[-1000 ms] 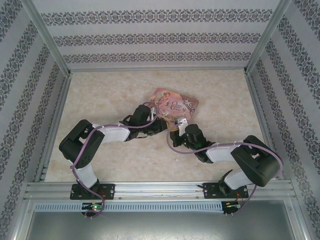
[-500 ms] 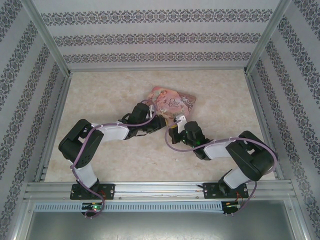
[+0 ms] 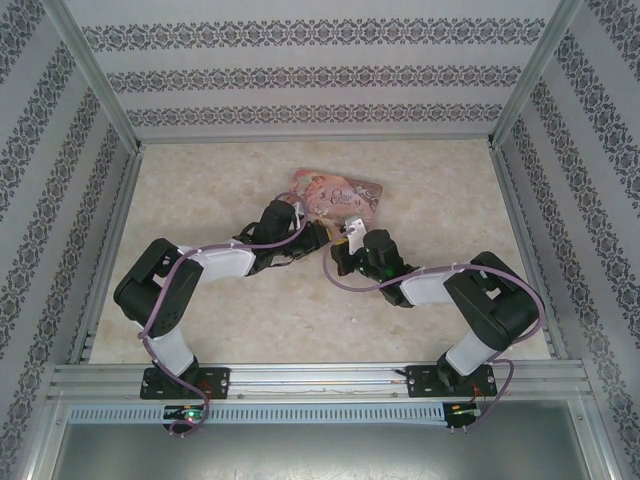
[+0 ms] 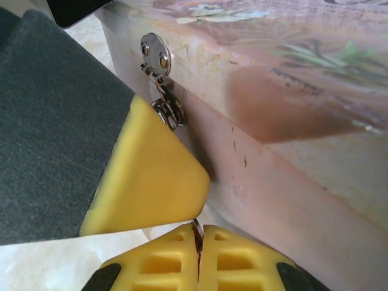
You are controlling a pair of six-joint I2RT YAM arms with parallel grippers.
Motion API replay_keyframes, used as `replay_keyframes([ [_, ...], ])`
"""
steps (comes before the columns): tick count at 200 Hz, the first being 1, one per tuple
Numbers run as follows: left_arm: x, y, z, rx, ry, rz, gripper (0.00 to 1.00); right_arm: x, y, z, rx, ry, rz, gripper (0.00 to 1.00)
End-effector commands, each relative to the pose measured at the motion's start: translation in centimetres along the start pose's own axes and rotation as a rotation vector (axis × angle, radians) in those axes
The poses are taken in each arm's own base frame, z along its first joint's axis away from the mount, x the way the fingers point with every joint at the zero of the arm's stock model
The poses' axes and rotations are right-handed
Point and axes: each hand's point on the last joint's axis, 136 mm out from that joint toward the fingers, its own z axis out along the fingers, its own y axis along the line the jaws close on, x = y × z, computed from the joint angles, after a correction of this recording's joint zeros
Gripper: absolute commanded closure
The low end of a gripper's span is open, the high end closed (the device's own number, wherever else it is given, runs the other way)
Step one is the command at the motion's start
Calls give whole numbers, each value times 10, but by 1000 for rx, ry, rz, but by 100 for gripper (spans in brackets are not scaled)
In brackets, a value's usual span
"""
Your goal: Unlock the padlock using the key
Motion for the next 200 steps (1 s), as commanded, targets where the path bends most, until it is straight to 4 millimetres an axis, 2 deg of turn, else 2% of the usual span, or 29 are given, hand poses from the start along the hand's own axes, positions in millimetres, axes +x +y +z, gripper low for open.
replay_keyframes([
  [1, 42, -34, -1, 115, 183, 16, 83, -91, 32, -2, -115, -295, -112, 100],
  [28, 43, -33, -2, 109, 186, 16, 83, -100, 32, -3, -126, -318, -105, 100],
  [49, 43, -31, -2, 104, 179, 17, 83, -96, 33, -3, -132, -308, -89, 100],
  [121, 38, -12, 4, 83, 159, 1, 83, -37, 12, 7, -70, -183, 64, 100],
  [165, 42, 3, 12, 71, 166, -14, 83, 0, 14, 13, -72, -120, 144, 100],
  [200, 43, 11, 17, 68, 170, -27, 81, 15, 15, 16, -75, -95, 174, 100],
])
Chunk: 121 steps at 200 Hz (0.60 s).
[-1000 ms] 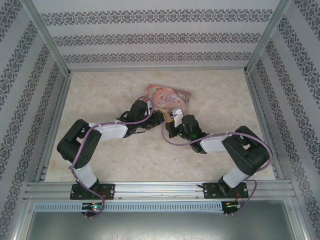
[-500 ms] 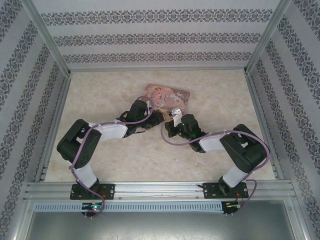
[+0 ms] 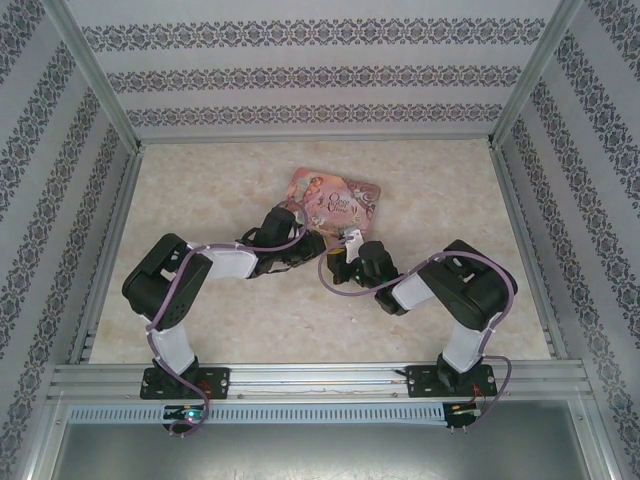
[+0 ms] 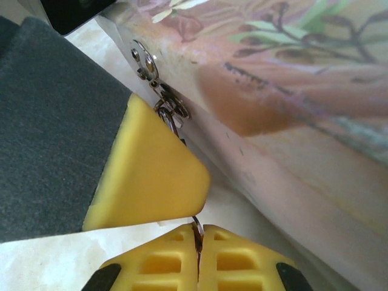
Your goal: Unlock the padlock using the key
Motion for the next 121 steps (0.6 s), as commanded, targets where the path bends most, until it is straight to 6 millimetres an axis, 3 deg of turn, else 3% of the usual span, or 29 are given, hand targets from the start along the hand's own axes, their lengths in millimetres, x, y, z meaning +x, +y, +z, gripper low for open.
replay_keyframes([
  [1, 31, -23, 5, 126, 137, 8, 81, -22, 17, 1, -64, -101, 34, 100],
  [55, 20, -15, -2, 115, 90, -1, 62, -11, 10, 3, -43, -79, 78, 100],
  [121, 0, -8, -36, 101, -29, -12, 42, 3, 14, 6, -83, -27, 169, 100],
])
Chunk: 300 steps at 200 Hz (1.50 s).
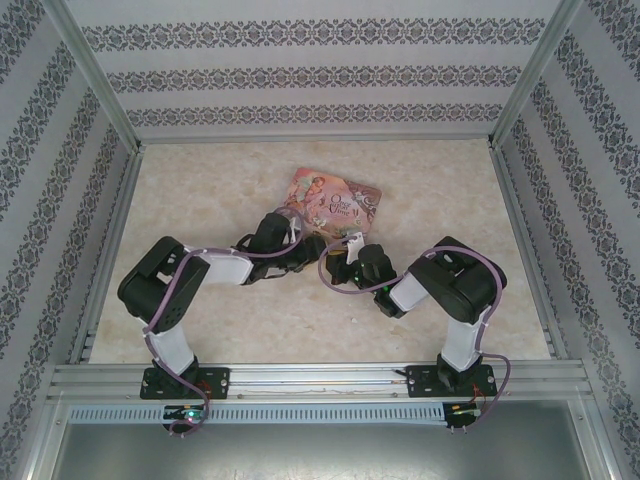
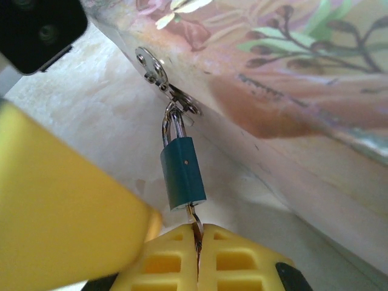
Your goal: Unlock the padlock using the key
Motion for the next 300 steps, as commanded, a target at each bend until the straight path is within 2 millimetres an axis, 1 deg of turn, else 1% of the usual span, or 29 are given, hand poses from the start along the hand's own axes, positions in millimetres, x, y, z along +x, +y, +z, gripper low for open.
replay_keyframes([
  [1, -12, -13, -22, 46, -62, 8, 42, -3, 14, 2, -65, -7, 45, 100],
  [29, -24, -6, -47, 49, -172, -1, 41, -12, 23, 3, -112, -2, 106, 100],
  [51, -34, -9, -66, 99, -249, -8, 41, -18, 30, 4, -143, -3, 164, 100],
  [68, -39, -13, -74, 139, -286, -11, 42, -22, 32, 3, -150, -8, 221, 100],
  [91, -43, -15, -80, 178, -318, -14, 42, -28, 36, 3, -181, -16, 301, 100],
  [109, -44, -15, -78, 199, -323, -25, 43, -31, 39, 3, -195, -13, 337, 100],
  [136, -43, -14, -70, 230, -306, -51, 45, -32, 39, 4, -198, -10, 367, 100],
  [165, -42, -5, -60, 246, -294, -103, 46, -32, 39, 3, -194, -13, 382, 100],
  [209, -42, 2, -48, 300, -275, -189, 48, -32, 40, 4, -197, -12, 393, 100],
  [222, -41, 2, -43, 323, -260, -209, 49, -32, 39, 4, -192, -12, 394, 100],
  [257, -43, -1, -39, 368, -253, -239, 51, -32, 38, 4, -189, -11, 400, 100],
  [300, -37, 0, -31, 369, -209, -255, 54, -31, 39, 5, -190, -8, 406, 100],
])
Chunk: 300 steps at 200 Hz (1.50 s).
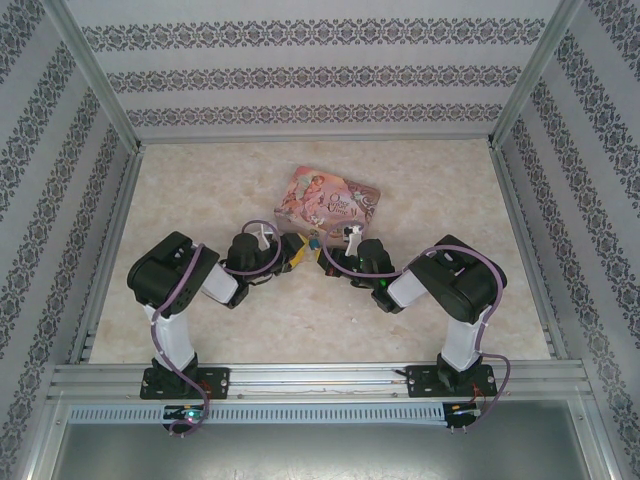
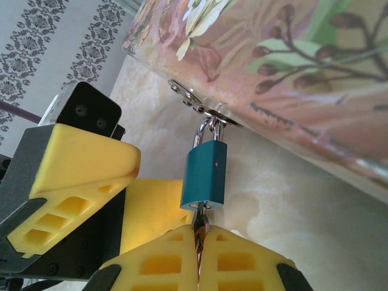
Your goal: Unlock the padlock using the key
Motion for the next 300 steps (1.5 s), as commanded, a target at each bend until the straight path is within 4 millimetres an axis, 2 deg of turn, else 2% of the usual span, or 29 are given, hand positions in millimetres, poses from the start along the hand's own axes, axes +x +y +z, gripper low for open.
replay_keyframes([
  [1, 1, -20, 4, 78, 24, 8, 54, -12, 16, 1, -54, -25, 25, 100],
  [36, 2, -13, 7, 64, 34, -6, 57, -10, 16, 2, -53, -18, 26, 100],
  [119, 7, -21, 22, 111, 86, -17, 61, -10, 19, 3, -63, -13, 25, 100],
  [199, 6, -20, 27, 112, 82, -17, 77, -12, 22, 3, -79, -8, 36, 100],
  [240, 5, -18, 26, 91, 77, -26, 90, -16, 20, -1, -70, -24, 33, 100],
  [300, 8, -25, 20, 71, 65, -37, 91, -19, 16, -16, -36, -52, -14, 78],
])
